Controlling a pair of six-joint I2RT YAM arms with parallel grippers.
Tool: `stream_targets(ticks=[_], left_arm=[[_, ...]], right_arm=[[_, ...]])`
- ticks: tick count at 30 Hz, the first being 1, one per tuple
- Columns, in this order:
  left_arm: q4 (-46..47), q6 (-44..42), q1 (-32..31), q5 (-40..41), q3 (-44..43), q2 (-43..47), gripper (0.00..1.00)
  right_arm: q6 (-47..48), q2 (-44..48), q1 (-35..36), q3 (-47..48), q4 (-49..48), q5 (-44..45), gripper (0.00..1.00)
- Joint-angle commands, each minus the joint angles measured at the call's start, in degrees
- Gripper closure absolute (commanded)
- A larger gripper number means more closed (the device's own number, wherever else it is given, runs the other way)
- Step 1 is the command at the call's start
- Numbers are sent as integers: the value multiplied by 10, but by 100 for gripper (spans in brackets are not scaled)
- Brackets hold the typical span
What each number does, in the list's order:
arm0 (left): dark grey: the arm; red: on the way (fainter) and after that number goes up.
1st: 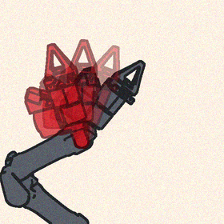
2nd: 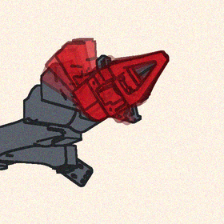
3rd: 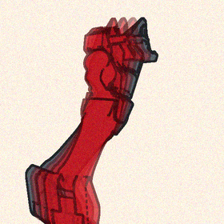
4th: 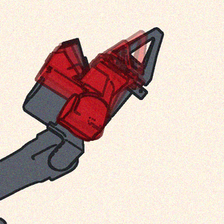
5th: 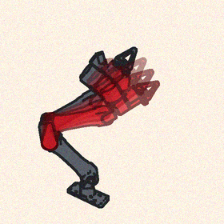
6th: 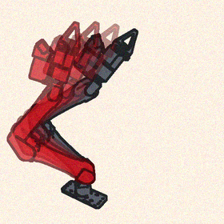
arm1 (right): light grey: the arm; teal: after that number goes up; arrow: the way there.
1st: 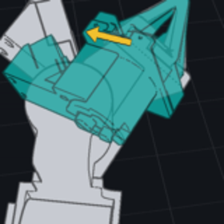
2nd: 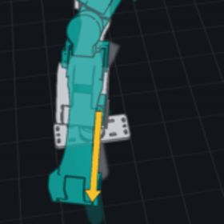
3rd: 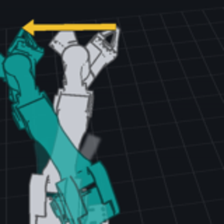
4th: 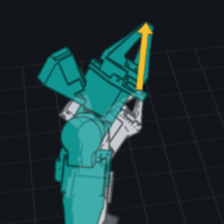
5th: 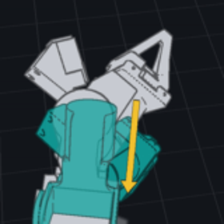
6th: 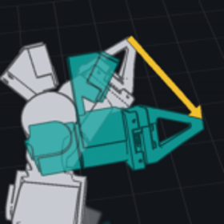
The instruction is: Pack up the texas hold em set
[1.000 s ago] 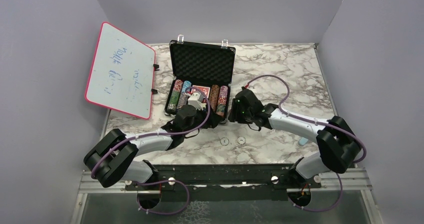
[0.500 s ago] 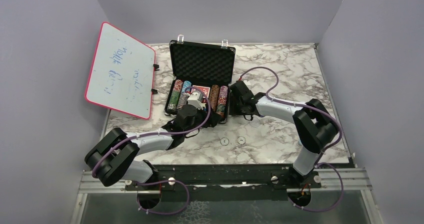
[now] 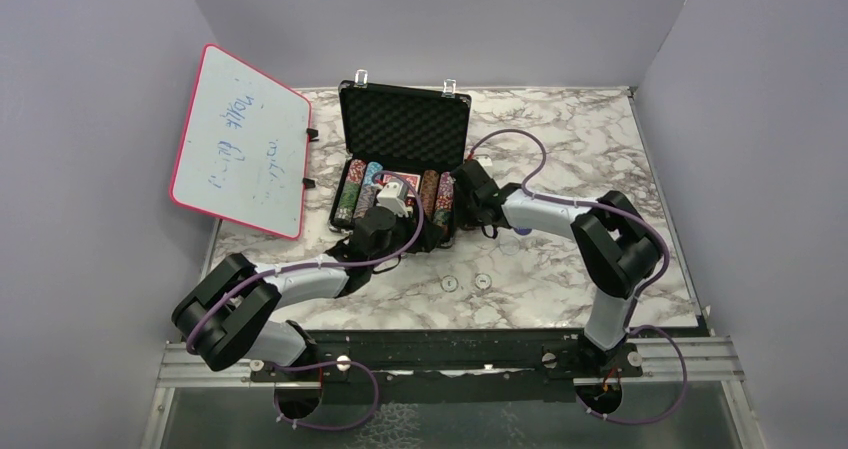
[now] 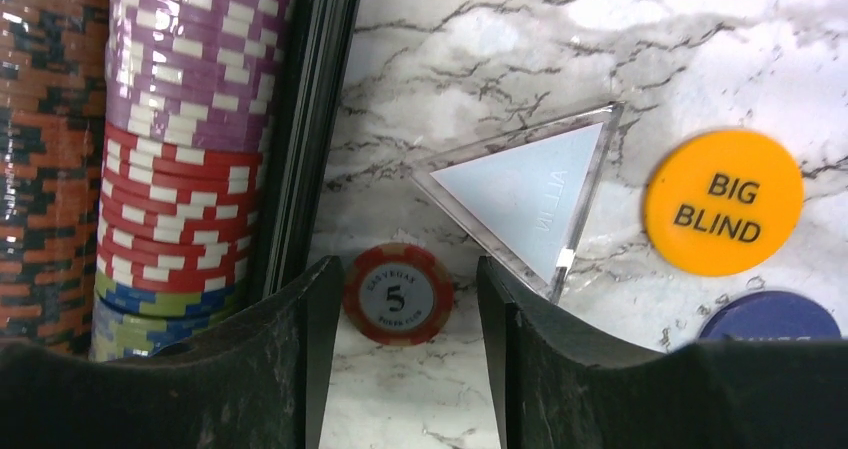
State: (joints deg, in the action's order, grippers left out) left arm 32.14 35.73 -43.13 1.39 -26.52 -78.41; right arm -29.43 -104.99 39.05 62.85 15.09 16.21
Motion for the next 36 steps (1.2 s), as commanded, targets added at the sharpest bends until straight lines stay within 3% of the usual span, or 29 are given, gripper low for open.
stream_targets(ticks=[1, 8, 21, 31, 36], left_arm=[[20, -10, 3, 13, -13, 0, 39], [20, -12, 4, 18, -13, 4, 39], [20, -20, 5, 24, -13, 12, 39], [21, -24, 5, 56, 1, 31, 38], [22, -34, 5, 64, 4, 34, 38]], right_arm=[[17, -50, -1, -12, 9, 28, 47], [20, -29, -1, -31, 33, 25, 55], [62, 81, 1, -122, 107, -105, 61], [71, 58, 14, -90, 185, -89, 47], [71, 45, 27, -76, 219, -71, 46]])
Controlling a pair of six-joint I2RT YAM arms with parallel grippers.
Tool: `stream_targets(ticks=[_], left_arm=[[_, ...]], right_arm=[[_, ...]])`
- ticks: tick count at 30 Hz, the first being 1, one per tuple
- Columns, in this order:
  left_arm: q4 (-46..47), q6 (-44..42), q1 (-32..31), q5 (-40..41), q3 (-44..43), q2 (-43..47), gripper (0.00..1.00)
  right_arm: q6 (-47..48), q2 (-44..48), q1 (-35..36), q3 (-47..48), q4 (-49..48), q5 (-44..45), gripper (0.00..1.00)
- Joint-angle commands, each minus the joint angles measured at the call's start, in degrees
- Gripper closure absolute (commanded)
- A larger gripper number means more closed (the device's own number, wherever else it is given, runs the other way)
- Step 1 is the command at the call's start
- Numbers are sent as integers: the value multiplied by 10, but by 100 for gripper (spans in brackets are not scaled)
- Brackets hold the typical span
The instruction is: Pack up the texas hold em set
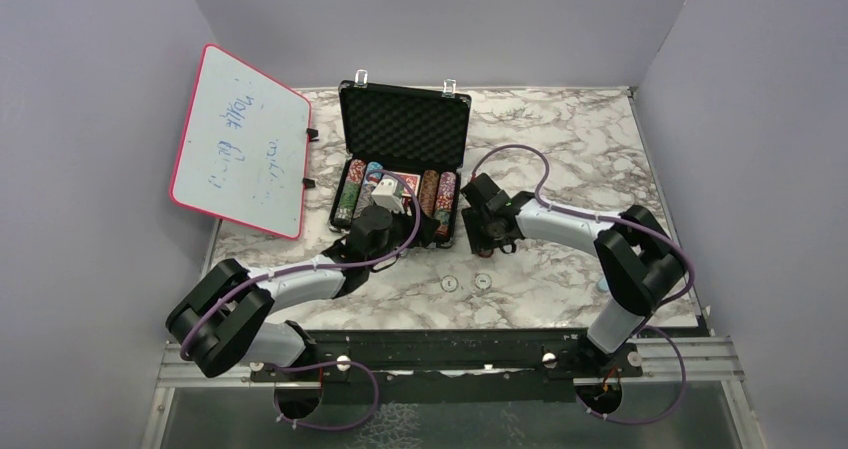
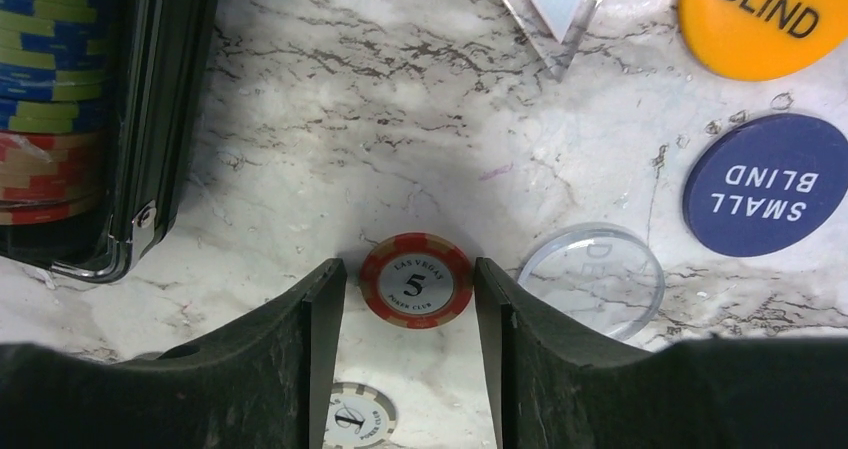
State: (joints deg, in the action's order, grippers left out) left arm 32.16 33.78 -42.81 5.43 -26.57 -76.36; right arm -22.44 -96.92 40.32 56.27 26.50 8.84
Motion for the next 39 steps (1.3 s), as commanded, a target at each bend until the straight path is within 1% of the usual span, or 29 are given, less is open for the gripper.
stream_targets(ticks=[1, 2, 7, 12, 13, 17, 21, 23, 26, 31, 36, 39], left_arm=[[22, -14, 2, 25, 6, 13, 37], [23, -14, 2, 26, 7, 12, 37], [25, -18, 2, 28, 10, 12, 37], [25, -23, 2, 25, 15, 18, 36], [25, -23, 2, 22, 16, 18, 35], [25, -16, 2, 24, 25, 26, 23], [25, -23, 2, 7, 31, 38, 15], [24, -24, 2, -7, 32, 40, 14], [25, -20, 2, -32, 34, 38, 14], [25, 4, 1, -63, 52, 35, 19], [27, 8, -3, -96, 63, 44, 20], [31, 5, -10, -104, 64, 41, 20]], right_arm=[[1, -39, 15, -12, 106, 0, 46], [0, -42, 15, -14, 102, -5, 47], [-5, -66, 15, -20, 84, -22, 59], [-24, -56, 15, -18, 81, 1, 62], [-28, -49, 15, -17, 80, 8, 62], [-49, -9, 15, -12, 81, 31, 58], [-68, 29, 15, -12, 77, 35, 57], [-78, 45, 15, -15, 73, 36, 57], [-93, 69, 15, -22, 58, 34, 57], [-130, 108, 15, -39, 21, 3, 57], [-187, 154, 15, -66, -43, -36, 57], [-225, 164, 15, -68, -84, -53, 57]])
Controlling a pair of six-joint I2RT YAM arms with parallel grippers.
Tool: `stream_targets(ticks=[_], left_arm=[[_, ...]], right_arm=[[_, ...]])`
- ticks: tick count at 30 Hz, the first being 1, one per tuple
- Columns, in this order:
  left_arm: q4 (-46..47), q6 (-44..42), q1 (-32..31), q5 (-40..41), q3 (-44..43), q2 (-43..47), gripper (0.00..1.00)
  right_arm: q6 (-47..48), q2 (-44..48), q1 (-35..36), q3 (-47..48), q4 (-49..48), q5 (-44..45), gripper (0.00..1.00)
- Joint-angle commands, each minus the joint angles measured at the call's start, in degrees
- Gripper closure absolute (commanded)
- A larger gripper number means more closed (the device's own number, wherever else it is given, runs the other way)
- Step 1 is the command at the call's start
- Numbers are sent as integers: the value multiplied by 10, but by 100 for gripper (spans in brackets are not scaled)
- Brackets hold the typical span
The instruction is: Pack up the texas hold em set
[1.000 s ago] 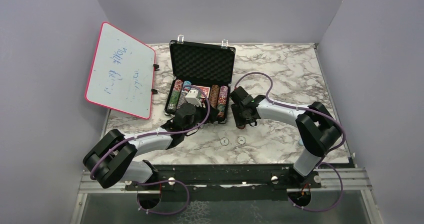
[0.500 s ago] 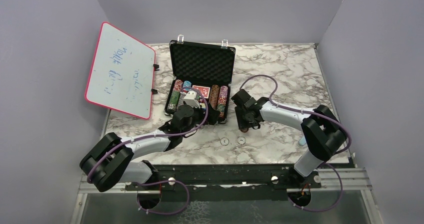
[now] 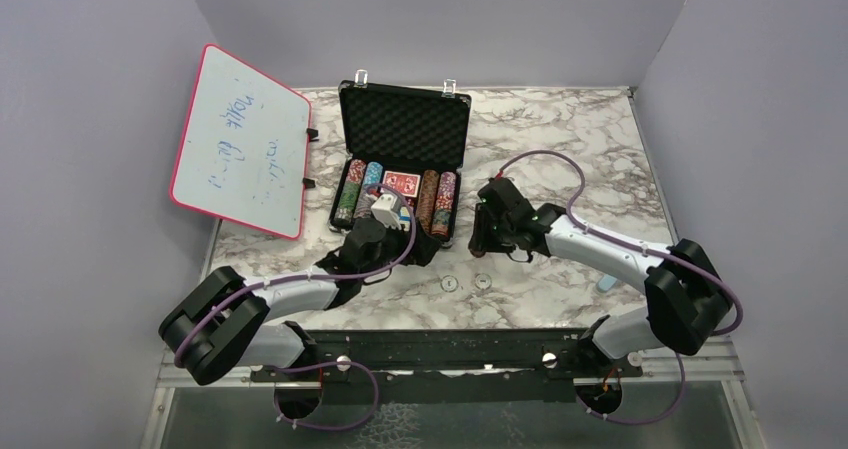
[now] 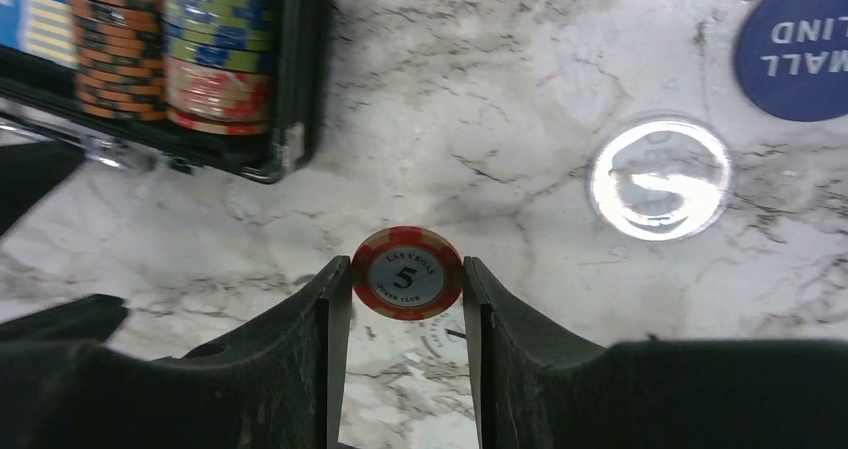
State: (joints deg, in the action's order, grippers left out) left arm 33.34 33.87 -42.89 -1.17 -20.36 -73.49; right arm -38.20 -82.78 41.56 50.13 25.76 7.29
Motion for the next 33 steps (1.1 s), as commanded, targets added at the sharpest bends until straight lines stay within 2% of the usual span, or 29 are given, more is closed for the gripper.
stream_targets(ticks=[1, 6, 14, 18, 27, 30, 33], left_arm=[[21, 3, -10, -41, 1, 10, 21], [41, 1, -21, -60, -18, -12, 26], [79, 34, -26, -41, -31, -42, 46], [97, 49, -26, -36, -35, -53, 48], [146, 86, -26, -31, -21, -53, 47], [148, 93, -27, -27, -20, -57, 54], [149, 100, -27, -26, -21, -63, 67]], right_arm=[[-79, 24, 3, -7, -87, -42, 57], [-146, 29, 3, -5, -132, -68, 56], [-210, 48, 3, -32, -180, -93, 56], [-213, 45, 3, -32, -173, -101, 56], [-216, 36, 2, -29, -183, -123, 56], [-216, 31, 2, -29, -188, -133, 56], [-217, 28, 2, -31, -192, -144, 56]])
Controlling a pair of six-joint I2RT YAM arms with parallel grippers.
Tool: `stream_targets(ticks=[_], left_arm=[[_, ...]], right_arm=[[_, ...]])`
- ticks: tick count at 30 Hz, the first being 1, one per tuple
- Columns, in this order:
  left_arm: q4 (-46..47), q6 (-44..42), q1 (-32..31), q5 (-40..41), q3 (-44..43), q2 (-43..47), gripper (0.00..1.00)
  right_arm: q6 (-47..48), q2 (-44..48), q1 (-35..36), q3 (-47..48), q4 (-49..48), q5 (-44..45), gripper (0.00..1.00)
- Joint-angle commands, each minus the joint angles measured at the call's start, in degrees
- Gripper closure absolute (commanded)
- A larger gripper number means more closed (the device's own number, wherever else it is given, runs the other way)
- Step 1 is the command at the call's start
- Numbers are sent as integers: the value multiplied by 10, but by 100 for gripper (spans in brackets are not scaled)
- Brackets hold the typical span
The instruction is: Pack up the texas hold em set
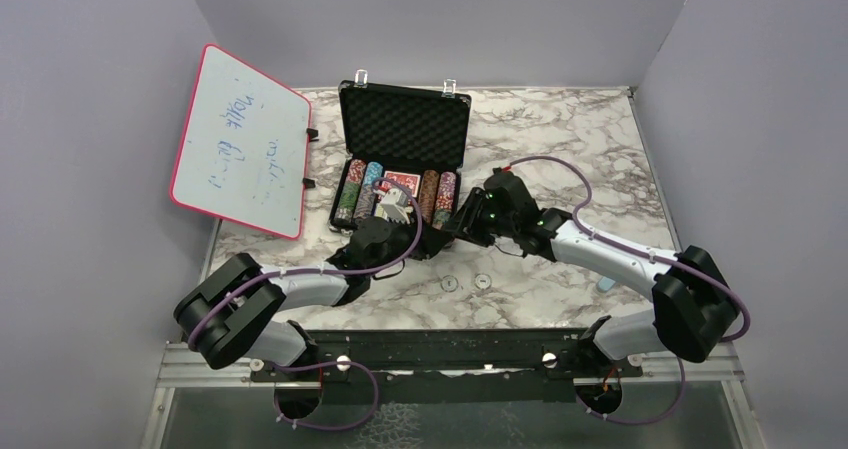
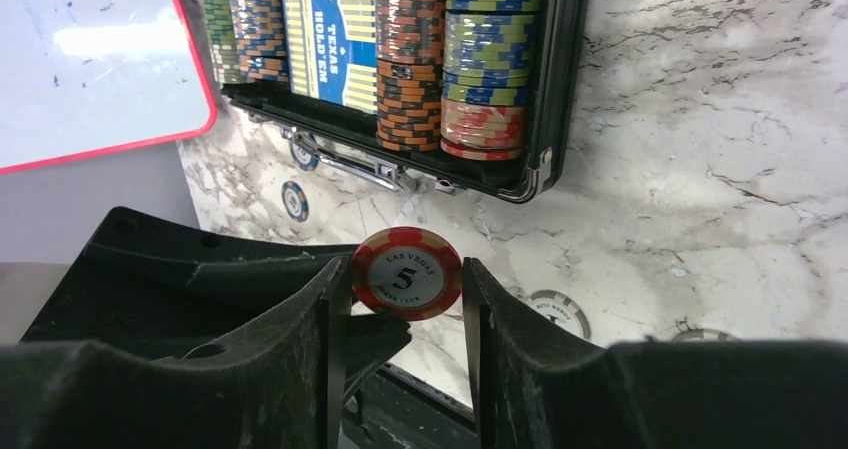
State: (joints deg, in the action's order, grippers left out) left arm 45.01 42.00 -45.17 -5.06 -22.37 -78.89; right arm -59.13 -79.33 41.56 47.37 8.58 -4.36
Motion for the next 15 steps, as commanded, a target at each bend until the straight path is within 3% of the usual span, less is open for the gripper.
stream_targets(ticks=[1, 7, 12, 15], left_arm=[[33, 20, -4, 13, -3, -8, 71], [32, 0, -4, 15, -13, -1, 100], [28, -87, -4, -7, -5, 10, 100], [-14, -182, -4, -41, -10, 28, 100]], right_arm=[[-7, -7, 2, -5, -23, -32, 56], [-4, -6, -5, -15, -33, -45, 54], [23, 3, -22, 7, 10, -12, 20], [24, 19, -40, 4, 16, 1, 15]])
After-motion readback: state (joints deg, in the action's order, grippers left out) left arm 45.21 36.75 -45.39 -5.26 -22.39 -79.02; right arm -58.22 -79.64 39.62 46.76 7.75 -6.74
